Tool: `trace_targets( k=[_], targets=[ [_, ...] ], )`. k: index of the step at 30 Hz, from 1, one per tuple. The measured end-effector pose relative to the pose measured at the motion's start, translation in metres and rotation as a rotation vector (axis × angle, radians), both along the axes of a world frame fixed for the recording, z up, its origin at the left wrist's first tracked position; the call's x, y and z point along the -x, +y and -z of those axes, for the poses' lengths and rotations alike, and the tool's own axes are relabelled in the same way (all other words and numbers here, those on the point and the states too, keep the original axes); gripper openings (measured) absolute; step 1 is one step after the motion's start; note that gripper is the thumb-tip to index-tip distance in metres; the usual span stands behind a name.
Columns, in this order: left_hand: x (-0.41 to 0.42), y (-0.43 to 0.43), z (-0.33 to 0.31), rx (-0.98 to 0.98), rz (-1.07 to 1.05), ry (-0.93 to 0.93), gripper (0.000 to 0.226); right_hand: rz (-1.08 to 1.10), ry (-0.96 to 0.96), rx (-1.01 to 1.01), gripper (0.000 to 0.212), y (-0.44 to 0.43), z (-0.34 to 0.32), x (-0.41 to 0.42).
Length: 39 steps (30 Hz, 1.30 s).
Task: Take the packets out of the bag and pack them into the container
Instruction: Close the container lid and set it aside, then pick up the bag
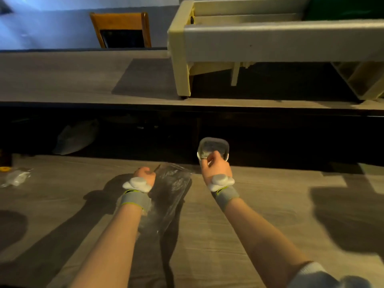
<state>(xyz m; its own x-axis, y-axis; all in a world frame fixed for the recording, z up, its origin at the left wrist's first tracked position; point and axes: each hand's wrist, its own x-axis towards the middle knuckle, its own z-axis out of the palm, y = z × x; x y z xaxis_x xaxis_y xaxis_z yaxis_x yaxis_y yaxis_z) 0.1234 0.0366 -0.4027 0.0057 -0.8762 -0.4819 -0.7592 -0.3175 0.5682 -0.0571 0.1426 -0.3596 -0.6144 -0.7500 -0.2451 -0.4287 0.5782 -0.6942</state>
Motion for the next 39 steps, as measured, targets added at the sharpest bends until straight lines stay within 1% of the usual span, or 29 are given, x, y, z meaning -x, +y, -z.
trace_targets(
  k=[1, 3, 5, 6, 9, 12, 14, 15, 17, 19, 21, 23, 24, 25, 26, 28, 29, 32, 34, 36, 37, 39],
  targets=[
    [-0.011, 0.002, 0.007, -0.018, 0.012, -0.048, 0.046, -0.042, -0.040, -0.067, 0.031, 0.001, 0.007, -0.012],
    [-0.032, 0.009, 0.019, -0.072, 0.042, -0.126, 0.053, -0.112, -0.152, -0.257, 0.047, 0.003, 0.022, -0.037],
    [-0.044, 0.013, 0.026, -0.129, 0.063, -0.181, 0.054, -0.157, -0.191, -0.411, 0.065, 0.005, 0.032, -0.049],
    [-0.049, 0.014, 0.028, -0.125, 0.064, -0.193, 0.053, -0.176, -0.196, -0.456, 0.070, 0.005, 0.035, -0.054],
    [-0.058, 0.005, 0.051, -0.095, 0.037, -0.126, 0.045, -0.189, -0.213, -0.487, 0.068, -0.001, 0.047, -0.066],
    [-0.060, -0.003, 0.075, -0.115, 0.005, -0.022, 0.040, -0.157, -0.252, -0.414, 0.050, -0.003, 0.049, -0.075],
    [-0.058, -0.004, 0.084, -0.151, -0.023, 0.058, 0.042, -0.145, -0.248, -0.400, 0.035, -0.001, 0.051, -0.074],
    [-0.055, -0.003, 0.081, -0.153, -0.034, 0.087, 0.041, -0.135, -0.248, -0.400, 0.033, -0.001, 0.051, -0.073],
    [-0.051, 0.002, 0.074, -0.141, -0.044, 0.139, 0.032, -0.091, -0.259, -0.365, 0.036, 0.000, 0.061, -0.067],
    [-0.038, 0.020, 0.040, -0.118, -0.029, 0.172, 0.037, -0.029, -0.300, -0.288, 0.033, 0.002, 0.082, -0.056],
    [-0.024, 0.030, 0.025, -0.094, -0.009, 0.227, 0.039, 0.009, -0.351, -0.222, 0.024, 0.004, 0.099, -0.044],
    [-0.009, 0.042, 0.014, -0.070, 0.025, 0.267, 0.037, 0.074, -0.371, -0.175, 0.026, 0.014, 0.096, -0.032],
    [-0.001, 0.048, 0.009, -0.072, 0.049, 0.278, 0.036, 0.113, -0.356, -0.140, 0.028, 0.024, 0.082, -0.027],
    [0.009, 0.054, 0.005, -0.075, 0.091, 0.281, 0.035, 0.142, -0.337, -0.100, 0.029, 0.036, 0.068, -0.019],
    [0.021, 0.063, -0.002, -0.056, 0.155, 0.277, 0.034, 0.178, -0.330, -0.054, 0.024, 0.050, 0.054, -0.011],
    [0.047, 0.081, -0.014, -0.042, 0.266, 0.288, 0.035, 0.266, -0.316, 0.039, 0.005, 0.081, 0.026, 0.002],
    [0.069, 0.100, -0.020, -0.052, 0.354, 0.292, 0.035, 0.342, -0.309, 0.074, 0.009, 0.109, 0.016, 0.019],
    [0.105, 0.130, -0.028, -0.056, 0.505, 0.312, 0.034, 0.477, -0.284, 0.153, 0.016, 0.154, 0.006, 0.051],
    [0.136, 0.166, -0.031, -0.043, 0.625, 0.302, 0.025, 0.578, -0.278, 0.197, 0.020, 0.199, 0.004, 0.075],
    [0.156, 0.189, -0.030, -0.036, 0.702, 0.307, 0.014, 0.652, -0.268, 0.214, 0.020, 0.228, 0.003, 0.089],
    [0.169, 0.206, -0.029, -0.032, 0.740, 0.308, 0.012, 0.685, -0.256, 0.223, 0.019, 0.248, 0.003, 0.098],
    [0.193, 0.245, -0.027, -0.040, 0.821, 0.292, 0.015, 0.721, -0.250, 0.227, 0.015, 0.292, 0.009, 0.119]
  ],
)
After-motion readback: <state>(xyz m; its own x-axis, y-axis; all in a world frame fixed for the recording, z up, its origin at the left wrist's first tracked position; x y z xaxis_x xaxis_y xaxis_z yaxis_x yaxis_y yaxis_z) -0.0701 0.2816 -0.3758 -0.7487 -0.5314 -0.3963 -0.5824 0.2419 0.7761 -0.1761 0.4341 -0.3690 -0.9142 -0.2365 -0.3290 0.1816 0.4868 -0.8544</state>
